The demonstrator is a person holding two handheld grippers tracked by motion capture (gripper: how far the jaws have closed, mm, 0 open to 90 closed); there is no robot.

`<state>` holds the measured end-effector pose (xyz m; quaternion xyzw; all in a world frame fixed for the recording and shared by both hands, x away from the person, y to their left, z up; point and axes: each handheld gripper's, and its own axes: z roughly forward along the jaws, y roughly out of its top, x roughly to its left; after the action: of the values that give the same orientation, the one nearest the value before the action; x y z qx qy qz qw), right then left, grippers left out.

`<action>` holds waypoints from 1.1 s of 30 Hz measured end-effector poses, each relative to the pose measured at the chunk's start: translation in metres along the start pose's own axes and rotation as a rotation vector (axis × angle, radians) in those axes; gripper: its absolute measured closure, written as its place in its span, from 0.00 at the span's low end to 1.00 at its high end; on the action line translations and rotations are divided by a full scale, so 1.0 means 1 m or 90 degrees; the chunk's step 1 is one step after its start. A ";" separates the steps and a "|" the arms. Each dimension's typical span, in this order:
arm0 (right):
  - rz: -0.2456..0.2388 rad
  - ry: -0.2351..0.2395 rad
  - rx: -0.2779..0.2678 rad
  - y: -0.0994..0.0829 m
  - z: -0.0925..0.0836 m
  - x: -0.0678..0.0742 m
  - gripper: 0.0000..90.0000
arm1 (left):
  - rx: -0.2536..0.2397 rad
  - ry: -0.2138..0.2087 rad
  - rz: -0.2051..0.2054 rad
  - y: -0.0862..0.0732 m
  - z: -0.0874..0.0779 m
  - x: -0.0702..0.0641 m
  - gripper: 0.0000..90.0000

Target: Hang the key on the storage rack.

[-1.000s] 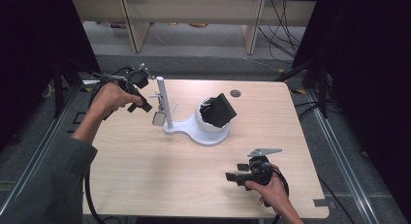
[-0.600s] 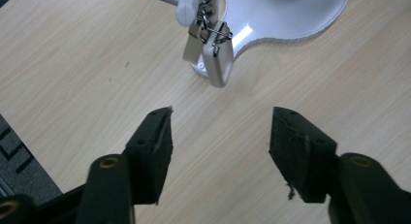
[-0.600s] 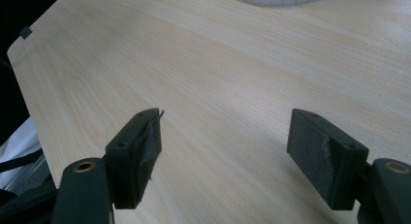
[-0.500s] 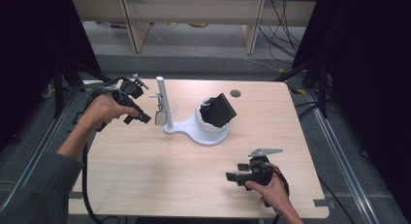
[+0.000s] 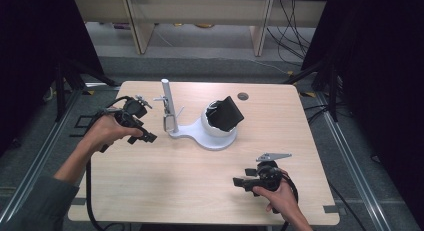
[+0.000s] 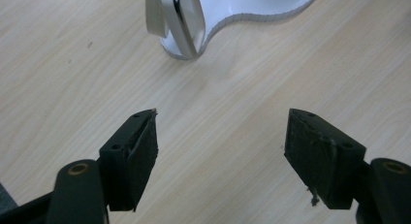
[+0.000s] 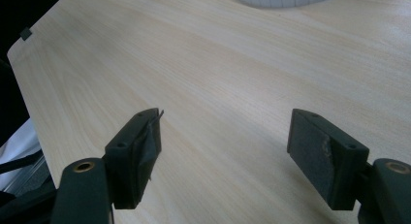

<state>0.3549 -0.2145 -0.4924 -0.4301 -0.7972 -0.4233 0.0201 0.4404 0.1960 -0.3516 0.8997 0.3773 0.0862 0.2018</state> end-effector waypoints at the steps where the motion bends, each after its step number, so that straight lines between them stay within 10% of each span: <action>1: 0.001 -0.001 0.000 0.000 0.000 0.000 0.32 | -0.003 -0.005 -0.006 -0.002 0.001 -0.001 0.30; 33: 0.007 -0.005 0.001 0.000 -0.001 0.002 0.32 | -0.046 -0.069 0.047 -0.040 0.033 -0.053 0.27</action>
<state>0.3539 -0.2138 -0.4913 -0.4357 -0.7954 -0.4208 0.0197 0.3874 0.1735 -0.3983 0.9086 0.3288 0.0584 0.2510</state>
